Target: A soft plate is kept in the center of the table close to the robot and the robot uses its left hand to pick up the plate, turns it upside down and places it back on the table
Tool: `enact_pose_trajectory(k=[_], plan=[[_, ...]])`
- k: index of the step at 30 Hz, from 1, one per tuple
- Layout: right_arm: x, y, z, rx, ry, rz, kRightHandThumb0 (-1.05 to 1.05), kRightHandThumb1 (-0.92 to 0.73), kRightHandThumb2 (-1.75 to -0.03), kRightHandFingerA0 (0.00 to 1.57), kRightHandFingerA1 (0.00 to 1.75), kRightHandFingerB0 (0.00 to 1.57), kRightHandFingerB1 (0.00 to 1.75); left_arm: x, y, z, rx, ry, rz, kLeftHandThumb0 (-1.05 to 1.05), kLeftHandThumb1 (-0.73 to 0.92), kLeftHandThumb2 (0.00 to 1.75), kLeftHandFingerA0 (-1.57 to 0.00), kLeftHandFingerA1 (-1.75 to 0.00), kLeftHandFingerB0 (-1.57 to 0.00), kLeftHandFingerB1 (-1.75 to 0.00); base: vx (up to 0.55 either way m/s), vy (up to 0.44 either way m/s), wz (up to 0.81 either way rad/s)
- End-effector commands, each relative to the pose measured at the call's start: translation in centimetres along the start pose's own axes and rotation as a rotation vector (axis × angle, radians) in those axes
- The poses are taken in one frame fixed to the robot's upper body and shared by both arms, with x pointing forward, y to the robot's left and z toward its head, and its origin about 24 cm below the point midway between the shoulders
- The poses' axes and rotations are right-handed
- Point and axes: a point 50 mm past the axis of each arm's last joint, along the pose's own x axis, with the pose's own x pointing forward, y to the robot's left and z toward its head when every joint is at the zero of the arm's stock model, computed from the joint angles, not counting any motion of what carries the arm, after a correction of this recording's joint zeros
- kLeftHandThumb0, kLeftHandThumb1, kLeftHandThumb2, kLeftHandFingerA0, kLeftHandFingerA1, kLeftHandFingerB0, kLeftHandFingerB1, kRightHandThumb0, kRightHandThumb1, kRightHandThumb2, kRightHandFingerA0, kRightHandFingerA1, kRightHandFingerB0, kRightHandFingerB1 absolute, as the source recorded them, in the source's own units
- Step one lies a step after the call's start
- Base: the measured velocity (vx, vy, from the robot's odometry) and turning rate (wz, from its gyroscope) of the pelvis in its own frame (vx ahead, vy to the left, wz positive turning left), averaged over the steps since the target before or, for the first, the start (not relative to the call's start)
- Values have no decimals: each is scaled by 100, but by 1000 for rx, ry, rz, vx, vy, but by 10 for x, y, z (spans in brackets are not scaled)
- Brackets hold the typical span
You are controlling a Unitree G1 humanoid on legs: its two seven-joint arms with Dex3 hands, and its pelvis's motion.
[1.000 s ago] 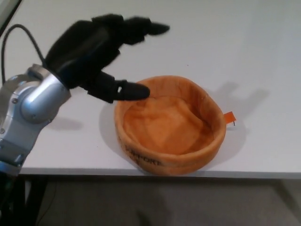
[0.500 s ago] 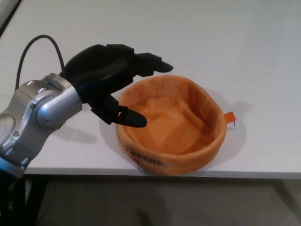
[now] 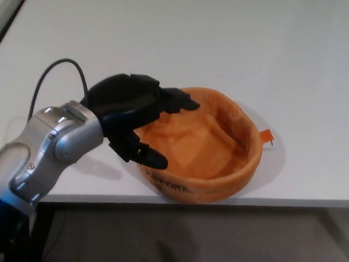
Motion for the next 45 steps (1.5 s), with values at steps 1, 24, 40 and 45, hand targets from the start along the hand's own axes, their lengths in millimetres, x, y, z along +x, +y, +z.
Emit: enact_pose_trajectory(k=[1, 24, 40, 45], plan=[[0, -5, 2, -5, 3, -11, -83, -91, -68, 35, 37, 18, 26, 2, -10, -2, 42, 15, -42, -101, 53, 93, -25, -43, -25, -38, 0, 0, 0], [6, -9, 7, -3, -1, 0, -83, -90, -68, 34, 38, 18, 27, 16, -57, 7, 32, 5, -118, -101, 56, 97, -26, -45, -25, -39, 0, 0, 0], [5, -9, 6, 4, 3, -1, -84, -90, -68, 34, 38, 18, 27, 16, -88, 17, 62, -30, -203, -95, 54, 97, -29, -47, -21, -39, 0, 0, 0], [5, -10, 5, 9, 17, 6, -85, -89, -68, 34, 36, 18, 26, 16, -99, 18, 229, -39, -234, -68, 58, 59, -38, -38, -36, -32, 0, 0, 0]])
